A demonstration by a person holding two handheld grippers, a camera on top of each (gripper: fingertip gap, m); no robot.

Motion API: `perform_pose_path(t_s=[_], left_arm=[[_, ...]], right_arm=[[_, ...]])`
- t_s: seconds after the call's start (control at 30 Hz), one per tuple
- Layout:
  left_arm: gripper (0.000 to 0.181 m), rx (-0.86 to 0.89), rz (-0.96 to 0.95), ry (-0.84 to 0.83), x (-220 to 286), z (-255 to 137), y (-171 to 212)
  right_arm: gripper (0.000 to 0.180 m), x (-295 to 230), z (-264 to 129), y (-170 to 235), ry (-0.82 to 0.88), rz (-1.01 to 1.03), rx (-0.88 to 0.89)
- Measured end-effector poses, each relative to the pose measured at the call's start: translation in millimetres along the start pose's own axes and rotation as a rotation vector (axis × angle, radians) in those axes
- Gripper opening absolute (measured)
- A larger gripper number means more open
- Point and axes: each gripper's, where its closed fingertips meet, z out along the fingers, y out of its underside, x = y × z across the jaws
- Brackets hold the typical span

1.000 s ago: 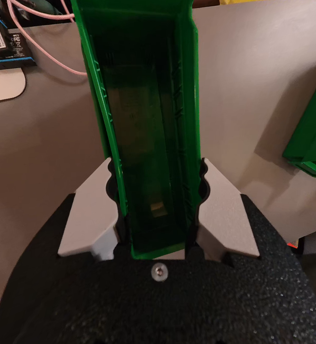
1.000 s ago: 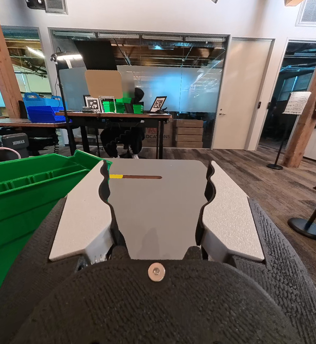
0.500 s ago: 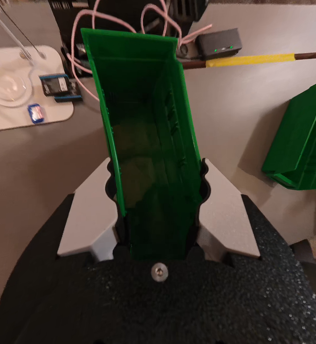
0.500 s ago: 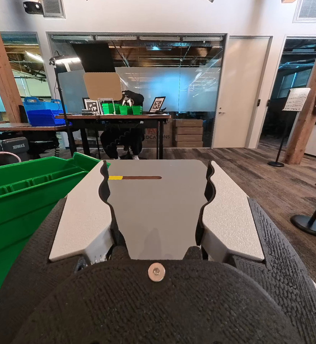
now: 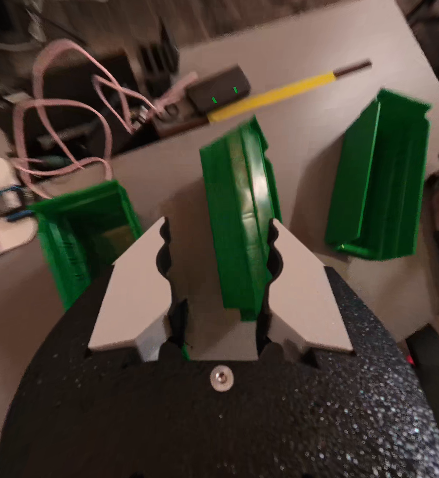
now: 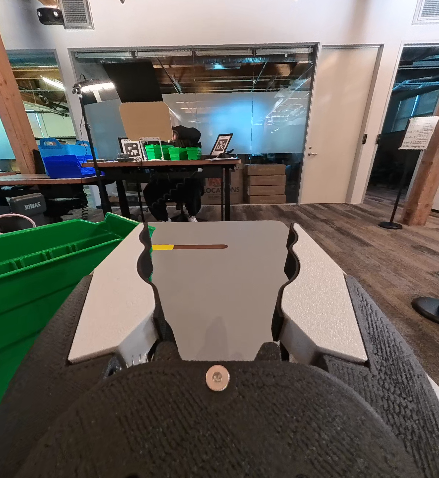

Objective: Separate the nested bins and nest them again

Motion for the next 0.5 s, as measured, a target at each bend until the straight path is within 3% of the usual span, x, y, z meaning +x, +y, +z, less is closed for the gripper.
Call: perform_pose_path(t_s=[0.13,0.23,0.37,0.5], left_arm=[[0.09,-0.078,0.025,0.168,44.8,53.8,33.8],[0.131,-0.126,0.04,0.295,86.2,86.6,56.7],[0.148,-0.207,0.14,0.251,120.8,123.7,87.9],[0.154,-0.25,0.305,0.003,125.0,145.3,94.9]], right_arm=[[0.105,0.0,0.0,0.0,0.001,0.001,0.001],[0.105,0.5,-0.3,-0.2,0.001,0.006,0.003],[0.105,0.9,0.0,0.1,0.0,0.012,0.0],[0.105,0.7,0.2,0.3,-0.002,0.011,-0.001]])
